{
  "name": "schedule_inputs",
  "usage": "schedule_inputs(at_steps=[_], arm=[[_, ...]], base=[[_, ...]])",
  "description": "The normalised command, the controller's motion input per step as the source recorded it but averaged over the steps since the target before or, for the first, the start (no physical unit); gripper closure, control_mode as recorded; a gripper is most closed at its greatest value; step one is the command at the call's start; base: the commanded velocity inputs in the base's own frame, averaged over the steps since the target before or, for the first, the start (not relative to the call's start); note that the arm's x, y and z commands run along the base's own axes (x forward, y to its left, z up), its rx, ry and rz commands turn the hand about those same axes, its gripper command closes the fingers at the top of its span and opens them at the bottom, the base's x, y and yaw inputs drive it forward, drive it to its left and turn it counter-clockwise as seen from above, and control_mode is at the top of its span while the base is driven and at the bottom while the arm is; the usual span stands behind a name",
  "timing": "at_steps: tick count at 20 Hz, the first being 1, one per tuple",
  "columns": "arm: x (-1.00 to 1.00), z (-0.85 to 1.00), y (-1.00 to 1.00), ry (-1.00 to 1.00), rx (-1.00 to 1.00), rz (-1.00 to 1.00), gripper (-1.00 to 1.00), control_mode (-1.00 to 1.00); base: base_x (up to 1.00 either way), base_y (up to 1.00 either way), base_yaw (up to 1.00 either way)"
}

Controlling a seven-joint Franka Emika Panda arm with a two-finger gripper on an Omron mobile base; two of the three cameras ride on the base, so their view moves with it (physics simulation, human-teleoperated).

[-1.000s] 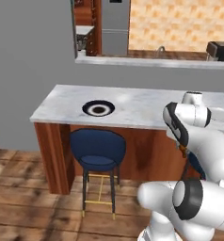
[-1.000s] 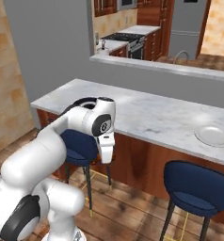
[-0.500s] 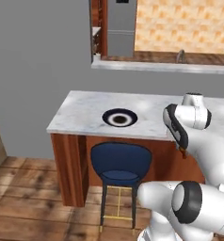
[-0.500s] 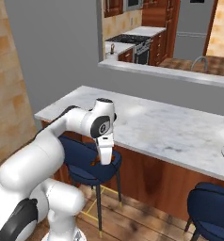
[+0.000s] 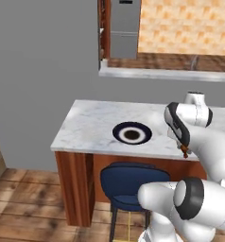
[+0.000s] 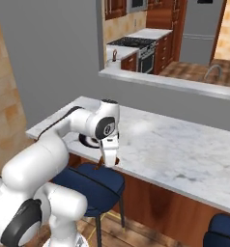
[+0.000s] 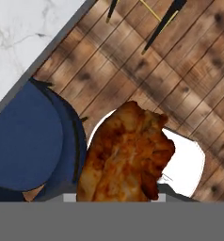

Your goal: Take the chicken drumsticks from the pan and place one on each plate on the dining counter.

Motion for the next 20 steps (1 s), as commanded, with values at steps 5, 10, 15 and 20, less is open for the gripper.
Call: schedule_inputs(at_steps=[5,10,15,20], arm=[[0.0,0.0,0.0,0.0,0.0,0.0,1.0,1.0],[0.0,0.0,0.0,0.0,0.0,0.0,1.0,1.0],[0.51,0.01,0.18,-0.03,0.04,0.0,1.0,-1.0],[0.62,0.36,0.45,0.0,0.07,0.0,1.0,-1.0]], base=[[0.54,0.38,0.0],[0.64,0.33,0.0],[0.12,0.05,0.0],[0.0,0.0,0.0]])
